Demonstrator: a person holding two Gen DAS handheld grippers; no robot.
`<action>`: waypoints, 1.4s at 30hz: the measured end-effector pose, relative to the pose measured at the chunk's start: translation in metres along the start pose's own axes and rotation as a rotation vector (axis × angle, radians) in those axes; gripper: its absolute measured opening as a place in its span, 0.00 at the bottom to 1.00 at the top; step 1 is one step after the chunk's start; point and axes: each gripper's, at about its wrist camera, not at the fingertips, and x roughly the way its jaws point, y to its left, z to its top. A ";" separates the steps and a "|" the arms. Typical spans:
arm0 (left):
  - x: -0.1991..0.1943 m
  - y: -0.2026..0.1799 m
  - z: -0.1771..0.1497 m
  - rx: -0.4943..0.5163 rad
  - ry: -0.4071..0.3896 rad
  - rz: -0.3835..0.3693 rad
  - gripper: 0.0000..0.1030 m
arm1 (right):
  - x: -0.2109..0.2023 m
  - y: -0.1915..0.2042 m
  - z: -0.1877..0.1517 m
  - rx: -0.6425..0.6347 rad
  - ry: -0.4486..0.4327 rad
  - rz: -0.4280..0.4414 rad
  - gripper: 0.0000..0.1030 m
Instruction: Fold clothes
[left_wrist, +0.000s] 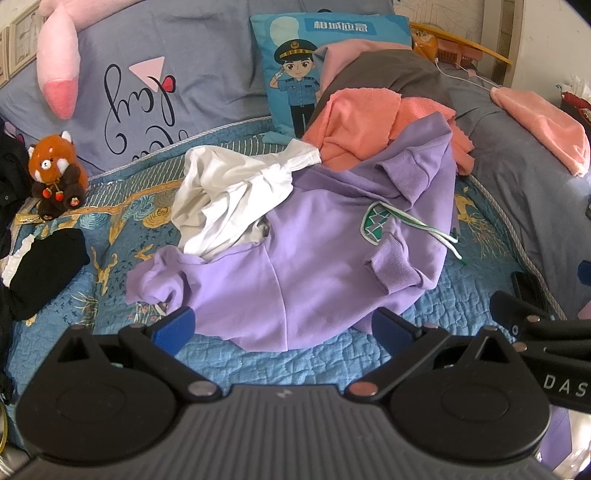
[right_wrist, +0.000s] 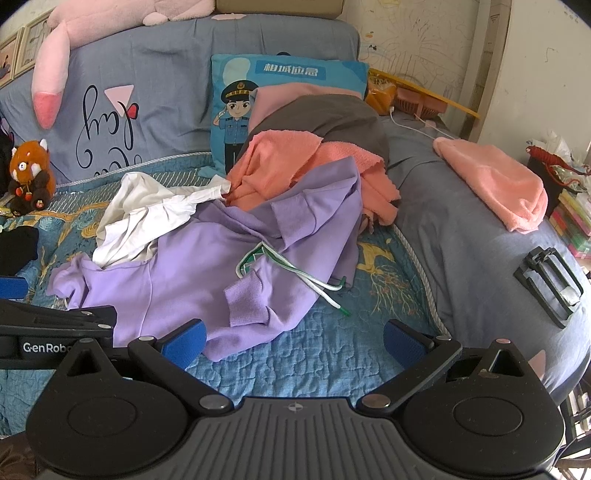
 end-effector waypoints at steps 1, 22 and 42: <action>0.000 0.000 0.000 0.000 0.000 0.000 1.00 | 0.000 0.000 0.000 0.000 0.000 0.000 1.00; 0.012 0.038 -0.019 -0.115 -0.006 -0.003 1.00 | 0.036 0.004 -0.008 0.029 0.044 0.073 1.00; 0.117 0.100 -0.024 -0.207 -0.049 0.015 1.00 | 0.128 0.024 0.007 -0.011 -0.012 0.168 0.94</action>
